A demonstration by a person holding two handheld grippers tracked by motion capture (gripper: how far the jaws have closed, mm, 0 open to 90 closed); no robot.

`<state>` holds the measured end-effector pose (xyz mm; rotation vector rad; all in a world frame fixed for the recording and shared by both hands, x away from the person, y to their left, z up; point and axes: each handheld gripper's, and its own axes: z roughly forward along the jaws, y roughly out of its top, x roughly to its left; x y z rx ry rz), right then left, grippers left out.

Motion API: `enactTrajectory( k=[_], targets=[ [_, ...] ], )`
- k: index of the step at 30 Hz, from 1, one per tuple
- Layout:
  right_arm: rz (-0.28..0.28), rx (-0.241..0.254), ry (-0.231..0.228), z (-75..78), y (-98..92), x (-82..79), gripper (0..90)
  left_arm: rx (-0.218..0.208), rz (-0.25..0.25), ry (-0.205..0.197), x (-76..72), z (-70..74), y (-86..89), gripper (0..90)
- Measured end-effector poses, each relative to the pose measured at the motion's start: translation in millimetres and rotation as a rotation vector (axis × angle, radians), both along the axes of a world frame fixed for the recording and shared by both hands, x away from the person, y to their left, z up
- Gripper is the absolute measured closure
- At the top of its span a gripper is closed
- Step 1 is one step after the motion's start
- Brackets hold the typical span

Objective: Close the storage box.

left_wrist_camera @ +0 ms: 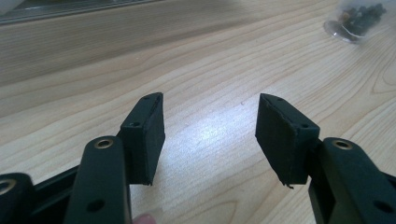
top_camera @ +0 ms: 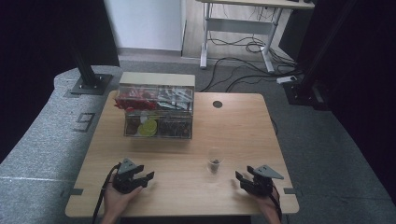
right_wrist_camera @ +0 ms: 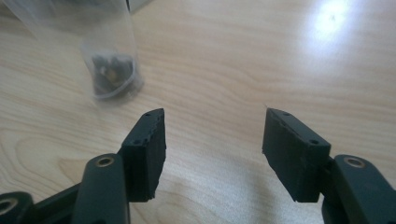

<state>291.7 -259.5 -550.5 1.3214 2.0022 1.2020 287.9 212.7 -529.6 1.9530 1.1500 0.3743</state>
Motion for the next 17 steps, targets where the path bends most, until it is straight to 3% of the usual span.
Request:
enactTrajectory(
  k=[17],
  targets=[
    [-0.014,-0.002,-0.009,0.2,-1.8,2.7,38.5,0.019,0.017,0.004,-0.4,-6.3,7.0,42.0]
  ],
)
